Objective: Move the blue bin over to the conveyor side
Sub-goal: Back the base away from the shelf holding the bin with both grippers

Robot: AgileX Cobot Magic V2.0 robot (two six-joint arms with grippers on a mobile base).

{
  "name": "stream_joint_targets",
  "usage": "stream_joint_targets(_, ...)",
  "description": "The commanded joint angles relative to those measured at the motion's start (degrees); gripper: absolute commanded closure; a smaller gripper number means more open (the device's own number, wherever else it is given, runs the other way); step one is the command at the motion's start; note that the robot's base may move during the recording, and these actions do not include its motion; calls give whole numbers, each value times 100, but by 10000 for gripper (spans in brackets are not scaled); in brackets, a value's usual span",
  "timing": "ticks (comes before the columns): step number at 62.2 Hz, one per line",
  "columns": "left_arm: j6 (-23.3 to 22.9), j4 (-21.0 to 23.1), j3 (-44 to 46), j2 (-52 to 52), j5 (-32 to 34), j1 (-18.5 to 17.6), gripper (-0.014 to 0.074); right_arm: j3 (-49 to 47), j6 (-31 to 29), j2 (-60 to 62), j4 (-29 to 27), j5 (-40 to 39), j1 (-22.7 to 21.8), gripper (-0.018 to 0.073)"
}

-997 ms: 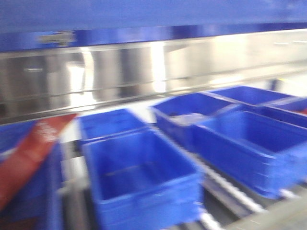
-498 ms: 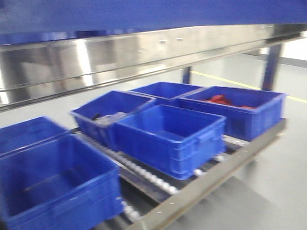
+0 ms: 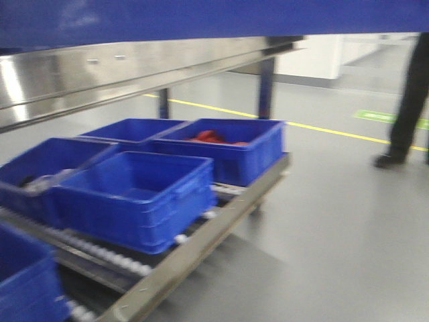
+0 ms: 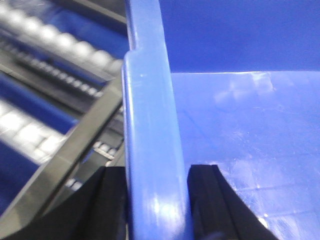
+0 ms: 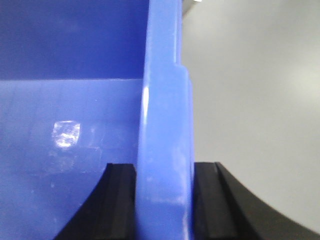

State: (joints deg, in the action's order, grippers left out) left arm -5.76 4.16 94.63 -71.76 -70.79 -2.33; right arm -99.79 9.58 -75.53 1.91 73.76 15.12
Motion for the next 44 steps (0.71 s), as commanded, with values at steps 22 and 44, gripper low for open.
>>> stream_joint_targets(22,67,14,72,121,456,-19,613,-71,-33,148,248,-526,-2,640)
stream_joint_targets(44,67,0,72,121,456,-19,613,-71,-33,148,248,-526,-2,640)
